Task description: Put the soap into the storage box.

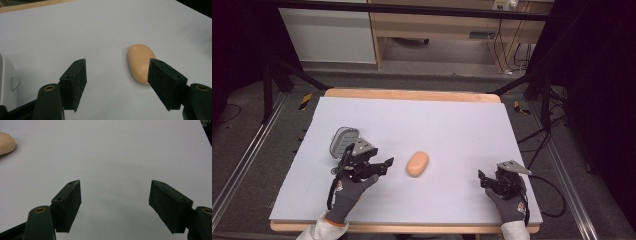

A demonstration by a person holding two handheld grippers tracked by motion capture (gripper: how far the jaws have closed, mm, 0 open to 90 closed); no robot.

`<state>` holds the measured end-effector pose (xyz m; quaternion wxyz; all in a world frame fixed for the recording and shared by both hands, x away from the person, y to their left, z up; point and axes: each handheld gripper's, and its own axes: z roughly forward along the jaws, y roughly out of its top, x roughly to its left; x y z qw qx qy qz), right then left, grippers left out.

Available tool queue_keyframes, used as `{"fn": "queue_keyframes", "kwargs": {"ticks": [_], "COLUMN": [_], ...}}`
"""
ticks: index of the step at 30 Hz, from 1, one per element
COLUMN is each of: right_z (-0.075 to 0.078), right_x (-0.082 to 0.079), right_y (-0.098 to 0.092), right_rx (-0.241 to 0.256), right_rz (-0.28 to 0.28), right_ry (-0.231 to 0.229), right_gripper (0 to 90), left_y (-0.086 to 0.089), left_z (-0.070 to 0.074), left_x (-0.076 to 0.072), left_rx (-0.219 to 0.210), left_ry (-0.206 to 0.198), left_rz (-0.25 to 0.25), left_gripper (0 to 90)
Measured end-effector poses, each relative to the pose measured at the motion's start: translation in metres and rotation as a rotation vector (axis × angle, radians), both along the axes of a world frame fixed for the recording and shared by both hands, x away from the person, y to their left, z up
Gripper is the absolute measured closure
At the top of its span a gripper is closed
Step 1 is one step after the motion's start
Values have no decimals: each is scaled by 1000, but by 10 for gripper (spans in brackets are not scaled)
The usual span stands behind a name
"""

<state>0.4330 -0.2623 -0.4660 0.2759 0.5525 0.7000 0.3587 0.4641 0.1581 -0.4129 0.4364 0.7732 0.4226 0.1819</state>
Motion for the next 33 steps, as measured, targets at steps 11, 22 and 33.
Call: {"fn": "queue_keyframes", "kwargs": {"ticks": [11, 22, 33], "right_z": [-1, -1, -2], "right_x": [0, 1, 2], "right_y": [0, 1, 2], "right_rx": [-3, -5, -4], "right_rz": [-8, -6, -2], "right_ry": [-6, -3, 0], "right_gripper": [257, 260, 267], "left_y": [-28, -46, -64], "left_z": [-2, -7, -17], "left_x": [8, 16, 25], "left_rx": [19, 58, 91], "left_ry": [8, 21, 38], "left_rz": [-35, -52, -62], "left_gripper": [295, 284, 276]}}
